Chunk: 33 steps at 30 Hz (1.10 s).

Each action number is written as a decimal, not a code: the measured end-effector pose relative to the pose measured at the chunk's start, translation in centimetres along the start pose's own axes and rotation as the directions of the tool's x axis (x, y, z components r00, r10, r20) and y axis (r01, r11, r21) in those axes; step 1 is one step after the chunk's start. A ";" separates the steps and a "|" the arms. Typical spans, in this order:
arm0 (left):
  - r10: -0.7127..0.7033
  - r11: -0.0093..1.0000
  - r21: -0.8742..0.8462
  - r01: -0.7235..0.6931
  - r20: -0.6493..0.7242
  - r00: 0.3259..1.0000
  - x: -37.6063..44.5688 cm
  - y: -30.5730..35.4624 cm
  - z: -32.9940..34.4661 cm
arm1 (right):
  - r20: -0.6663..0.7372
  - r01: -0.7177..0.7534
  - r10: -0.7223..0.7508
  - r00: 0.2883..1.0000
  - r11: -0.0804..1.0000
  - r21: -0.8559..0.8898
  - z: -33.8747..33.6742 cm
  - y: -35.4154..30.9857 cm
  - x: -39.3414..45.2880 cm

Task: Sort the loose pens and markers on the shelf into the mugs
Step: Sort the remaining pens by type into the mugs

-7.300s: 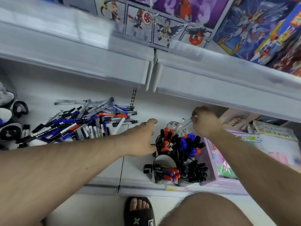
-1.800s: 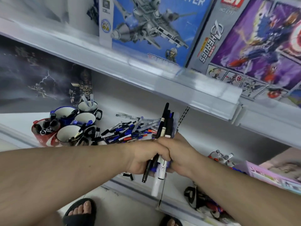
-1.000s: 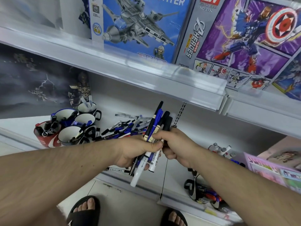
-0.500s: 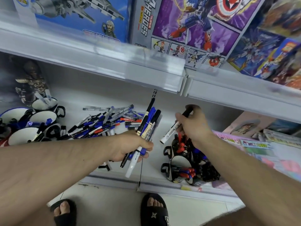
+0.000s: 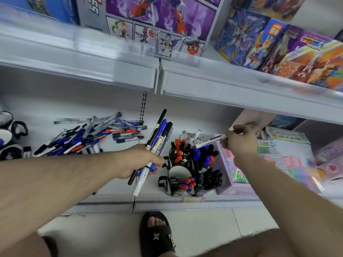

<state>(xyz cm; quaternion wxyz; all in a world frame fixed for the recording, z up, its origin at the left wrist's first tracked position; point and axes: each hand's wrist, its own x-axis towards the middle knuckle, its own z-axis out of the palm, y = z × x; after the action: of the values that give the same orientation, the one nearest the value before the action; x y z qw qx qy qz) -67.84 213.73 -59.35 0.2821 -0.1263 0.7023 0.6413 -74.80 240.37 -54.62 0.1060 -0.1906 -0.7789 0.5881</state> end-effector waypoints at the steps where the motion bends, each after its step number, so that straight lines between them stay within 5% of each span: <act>1: 0.009 1.000 -0.006 -0.009 -0.005 1.000 0.2 0.2 0.3 | 0.016 0.021 -0.020 1.000 0.997 -0.069 0.7 0.7 0.1; 7: 0.015 1.000 -0.010 -0.015 0.000 1.000 0.9 0.7 1.0 | 0.108 0.207 -0.178 0.978 0.889 -0.408 5.4 4.9 1.1; 16: -0.028 0.998 -0.058 0.028 0.007 1.000 0.7 0.3 -0.3 | 0.233 0.216 -0.093 0.968 0.782 -0.585 9.5 11.1 0.8; 21: -0.062 0.995 -0.082 0.065 0.031 0.998 -0.3 -0.5 -1.5 | 0.414 0.416 -0.072 0.907 0.296 -0.860 9.9 12.3 -0.7; 25: -0.076 0.992 -0.099 0.081 0.053 0.996 -1.3 -1.1 -2.6 | 0.436 0.428 0.003 0.900 0.190 -0.884 9.7 11.3 -0.9; 27: -0.075 0.991 -0.109 0.083 0.073 0.995 -1.8 -1.2 -3.0 | 0.479 0.467 -0.002 0.878 0.230 -0.854 9.3 9.6 -0.6; 30: -0.069 0.992 -0.099 0.080 0.115 0.991 -2.7 -1.2 -3.5 | 0.599 0.513 -0.003 0.801 0.519 -0.684 8.7 5.5 -1.3; 33: -0.063 0.993 -0.093 0.079 0.164 0.985 -3.5 -1.0 -3.8 | 0.618 0.348 0.043 0.785 0.794 -0.498 8.3 1.1 -3.4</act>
<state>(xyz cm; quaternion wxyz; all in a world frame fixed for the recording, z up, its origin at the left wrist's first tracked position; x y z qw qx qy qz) -65.38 209.24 -58.16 0.3537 -0.1132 0.6397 0.6729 -74.81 231.91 -57.82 -0.1602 0.0498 -0.9270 0.3355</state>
